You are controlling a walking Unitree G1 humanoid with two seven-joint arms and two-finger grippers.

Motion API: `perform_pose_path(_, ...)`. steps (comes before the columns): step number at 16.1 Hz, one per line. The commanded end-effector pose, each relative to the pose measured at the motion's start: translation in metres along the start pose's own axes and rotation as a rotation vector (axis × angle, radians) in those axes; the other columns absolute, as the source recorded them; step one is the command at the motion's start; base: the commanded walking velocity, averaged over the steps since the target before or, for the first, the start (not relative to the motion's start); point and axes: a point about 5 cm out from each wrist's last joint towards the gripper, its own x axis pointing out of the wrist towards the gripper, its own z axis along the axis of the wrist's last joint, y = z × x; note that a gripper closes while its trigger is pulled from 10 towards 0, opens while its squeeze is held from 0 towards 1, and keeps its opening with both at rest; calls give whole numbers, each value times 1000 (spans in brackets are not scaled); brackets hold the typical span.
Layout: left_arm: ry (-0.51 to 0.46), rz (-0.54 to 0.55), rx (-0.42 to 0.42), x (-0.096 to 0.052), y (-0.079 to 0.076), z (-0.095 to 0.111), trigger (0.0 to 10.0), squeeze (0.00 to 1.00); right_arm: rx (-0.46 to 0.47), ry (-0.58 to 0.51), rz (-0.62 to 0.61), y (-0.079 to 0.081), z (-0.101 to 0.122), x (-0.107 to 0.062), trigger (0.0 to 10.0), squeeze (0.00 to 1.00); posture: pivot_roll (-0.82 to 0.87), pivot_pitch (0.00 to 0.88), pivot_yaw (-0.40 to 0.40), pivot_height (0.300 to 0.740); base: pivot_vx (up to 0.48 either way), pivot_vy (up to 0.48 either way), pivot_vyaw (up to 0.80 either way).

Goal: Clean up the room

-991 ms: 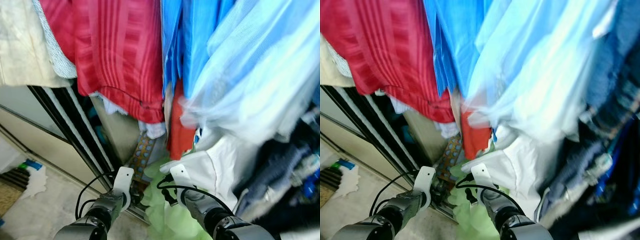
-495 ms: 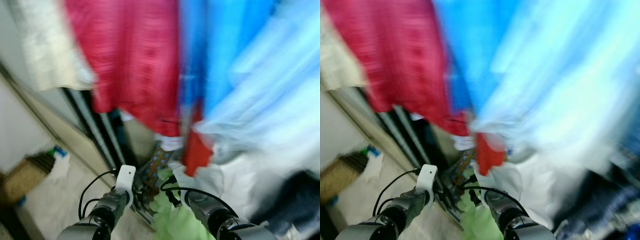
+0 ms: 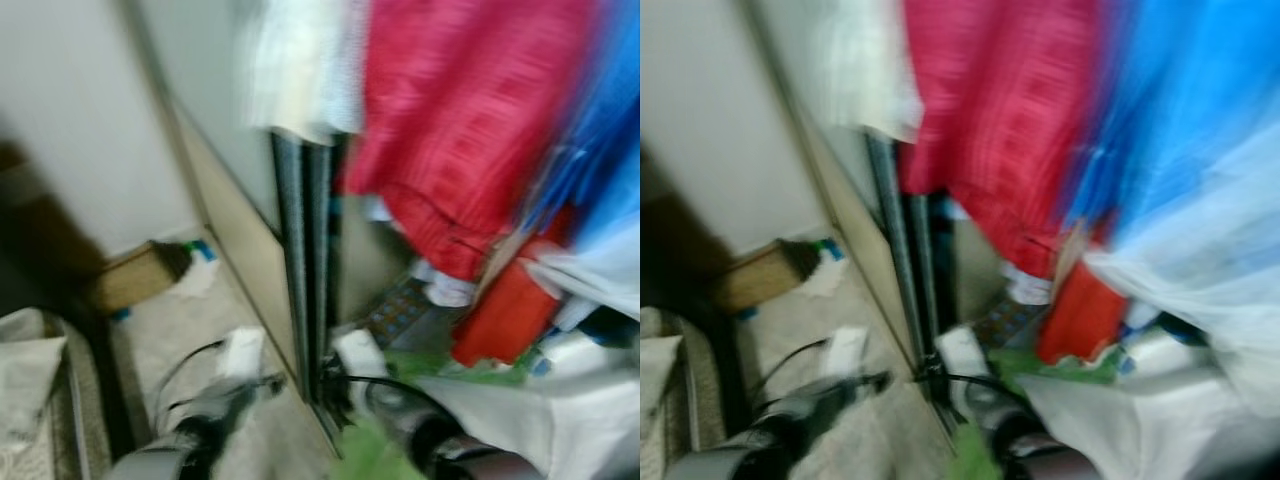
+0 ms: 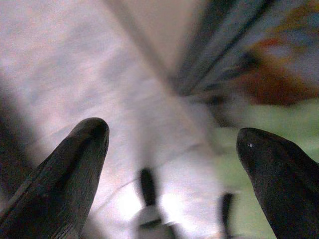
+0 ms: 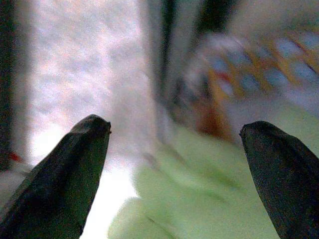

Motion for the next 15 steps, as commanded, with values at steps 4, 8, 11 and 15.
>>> perform_pose_path(4, -13, -10, 2, 1, -6, 6, 10000, 0, -10, 0, -2, -2, 1, 0, 10000, 0, -147, 0, 50, 740, 0, 0, 800)
perform_pose_path(8, -29, -6, -7, 0, -6, 9, 10000, 0, -19, -2, -2, -1, 2, 0, 10000, 0, -146, 0, 51, 740, 0, 0, 800)
perform_pose_path(11, -48, -9, -32, 0, -5, 12, 10000, 0, -23, -5, 1, -1, 3, 0, 10000, 0, -146, 0, 53, 740, 0, 0, 800)
perform_pose_path(15, -66, -20, -11, 0, -7, 16, 10000, 0, -53, -9, 7, 1, 4, 0, 10000, 0, -147, 0, 53, 740, 0, 0, 800)
